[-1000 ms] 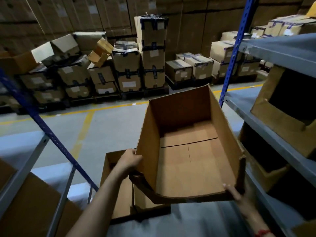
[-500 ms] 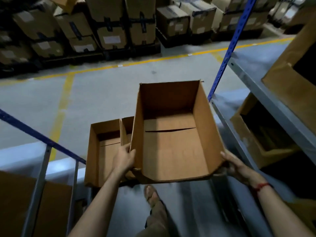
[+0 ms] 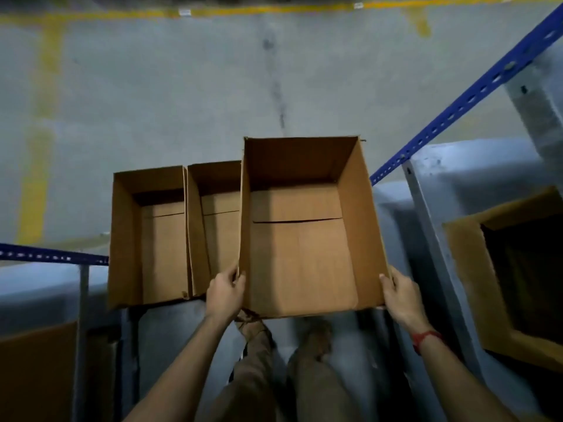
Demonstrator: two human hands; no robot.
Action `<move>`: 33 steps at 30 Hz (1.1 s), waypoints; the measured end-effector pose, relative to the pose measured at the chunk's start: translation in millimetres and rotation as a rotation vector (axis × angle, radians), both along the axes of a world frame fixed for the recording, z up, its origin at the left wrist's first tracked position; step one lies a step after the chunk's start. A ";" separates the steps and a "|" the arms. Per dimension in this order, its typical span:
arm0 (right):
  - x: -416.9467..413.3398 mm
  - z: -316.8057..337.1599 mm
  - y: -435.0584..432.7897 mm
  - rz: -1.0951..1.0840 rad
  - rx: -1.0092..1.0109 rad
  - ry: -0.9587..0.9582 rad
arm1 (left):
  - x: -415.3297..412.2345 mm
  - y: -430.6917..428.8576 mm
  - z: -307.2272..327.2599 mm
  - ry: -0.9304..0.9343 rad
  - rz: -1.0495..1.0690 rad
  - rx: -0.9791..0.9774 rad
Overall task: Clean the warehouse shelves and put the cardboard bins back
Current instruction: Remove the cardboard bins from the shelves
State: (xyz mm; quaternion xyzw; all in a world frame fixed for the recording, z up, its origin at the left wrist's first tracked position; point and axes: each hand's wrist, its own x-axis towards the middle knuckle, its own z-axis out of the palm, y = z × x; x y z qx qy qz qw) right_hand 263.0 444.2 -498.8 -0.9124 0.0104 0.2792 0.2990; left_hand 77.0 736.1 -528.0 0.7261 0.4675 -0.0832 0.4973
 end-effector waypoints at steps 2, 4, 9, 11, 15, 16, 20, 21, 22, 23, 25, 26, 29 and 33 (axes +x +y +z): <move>14.5 -13.9 0.1 0.004 -0.044 -0.023 | 14.2 0.8 -14.8 0.003 -0.038 -0.133; 28.3 -29.2 -0.5 0.007 -0.074 -0.023 | 30.1 -1.2 -29.4 0.028 -0.071 -0.224; 74.2 -94.9 -6.8 0.035 -0.111 0.002 | 75.3 -7.6 -85.2 0.103 -0.047 -0.363; 90.7 -129.2 -5.1 0.052 -0.129 0.006 | 85.4 -5.4 -121.7 0.128 -0.023 -0.397; 125.9 -194.5 5.8 0.096 -0.132 -0.021 | 105.4 -1.2 -192.9 0.132 -0.031 -0.390; 134.0 -208.8 9.2 0.110 -0.120 -0.021 | 111.6 -0.8 -207.1 0.132 -0.029 -0.394; 156.4 -257.9 26.2 0.145 -0.119 -0.045 | 131.4 -2.0 -265.0 0.135 -0.034 -0.375; 160.5 -269.6 29.2 0.146 -0.116 -0.052 | 135.9 -2.6 -277.1 0.135 -0.038 -0.359; 164.5 -281.2 32.5 0.153 -0.105 -0.050 | 140.2 -3.2 -288.4 0.139 -0.042 -0.349; 168.0 -294.2 35.1 0.162 -0.100 -0.038 | 142.6 -3.9 -299.5 0.140 -0.042 -0.335; 172.5 -319.4 43.0 0.188 -0.079 0.020 | 145.9 -4.2 -316.9 0.134 -0.031 -0.305; 174.2 -331.1 48.2 0.210 -0.069 0.060 | 146.0 -4.1 -326.7 0.129 -0.025 -0.305; 175.1 -358.1 57.9 0.230 -0.108 0.261 | 142.8 -7.6 -350.9 0.131 0.034 -0.424; 169.0 -375.6 57.5 0.143 -0.097 0.458 | 143.0 -21.2 -353.7 0.147 0.183 -0.514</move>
